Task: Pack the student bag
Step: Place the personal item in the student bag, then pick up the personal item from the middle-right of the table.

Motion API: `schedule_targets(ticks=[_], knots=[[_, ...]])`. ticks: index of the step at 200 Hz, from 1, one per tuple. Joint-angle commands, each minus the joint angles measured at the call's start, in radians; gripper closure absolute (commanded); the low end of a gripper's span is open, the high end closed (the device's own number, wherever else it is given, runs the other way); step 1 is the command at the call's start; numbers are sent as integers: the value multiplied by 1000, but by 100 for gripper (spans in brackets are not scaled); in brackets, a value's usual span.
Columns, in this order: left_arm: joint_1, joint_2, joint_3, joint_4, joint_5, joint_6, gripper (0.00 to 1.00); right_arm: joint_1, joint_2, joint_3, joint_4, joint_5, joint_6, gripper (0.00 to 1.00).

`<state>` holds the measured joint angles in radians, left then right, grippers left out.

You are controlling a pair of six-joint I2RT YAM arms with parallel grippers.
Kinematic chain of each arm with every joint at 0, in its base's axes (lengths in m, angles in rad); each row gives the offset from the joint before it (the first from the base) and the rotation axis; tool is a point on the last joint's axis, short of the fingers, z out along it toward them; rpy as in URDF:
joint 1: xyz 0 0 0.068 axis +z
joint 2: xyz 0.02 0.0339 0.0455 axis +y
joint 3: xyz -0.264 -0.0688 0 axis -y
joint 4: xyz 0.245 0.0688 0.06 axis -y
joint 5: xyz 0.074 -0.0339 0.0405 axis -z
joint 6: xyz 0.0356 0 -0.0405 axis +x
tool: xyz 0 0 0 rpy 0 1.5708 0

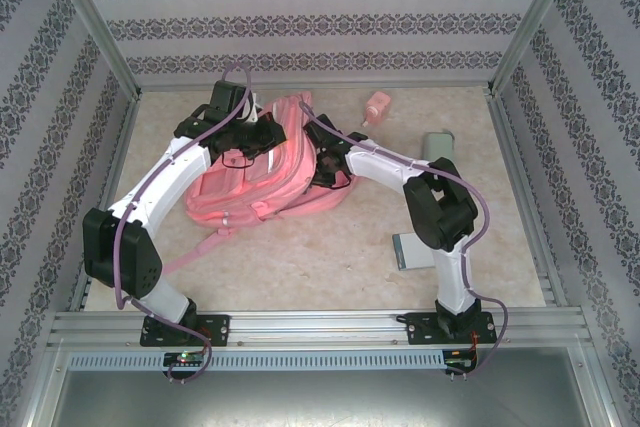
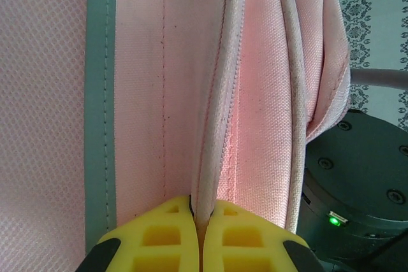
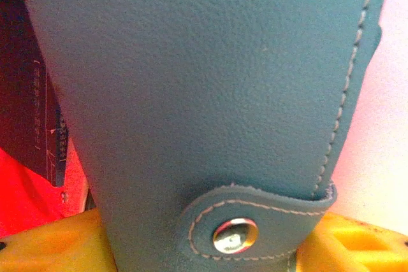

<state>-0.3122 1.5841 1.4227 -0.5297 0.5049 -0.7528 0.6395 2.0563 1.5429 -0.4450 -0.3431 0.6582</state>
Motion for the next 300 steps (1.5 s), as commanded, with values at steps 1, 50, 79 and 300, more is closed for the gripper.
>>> schedule_targets(ticks=[1, 50, 79, 300], knots=[[-9, -42, 9, 75, 46, 2, 100, 17, 0, 5, 14, -34, -7, 30], [-2, -48, 7, 63, 37, 9, 100, 6, -84, -63, -18, 11, -31, 9], [6, -57, 4, 52, 33, 19, 100, -33, -162, -116, -28, 26, -35, 6], [180, -118, -71, 210, 384, 0, 100, -694, -256, -222, -202, 384, -282, 2]])
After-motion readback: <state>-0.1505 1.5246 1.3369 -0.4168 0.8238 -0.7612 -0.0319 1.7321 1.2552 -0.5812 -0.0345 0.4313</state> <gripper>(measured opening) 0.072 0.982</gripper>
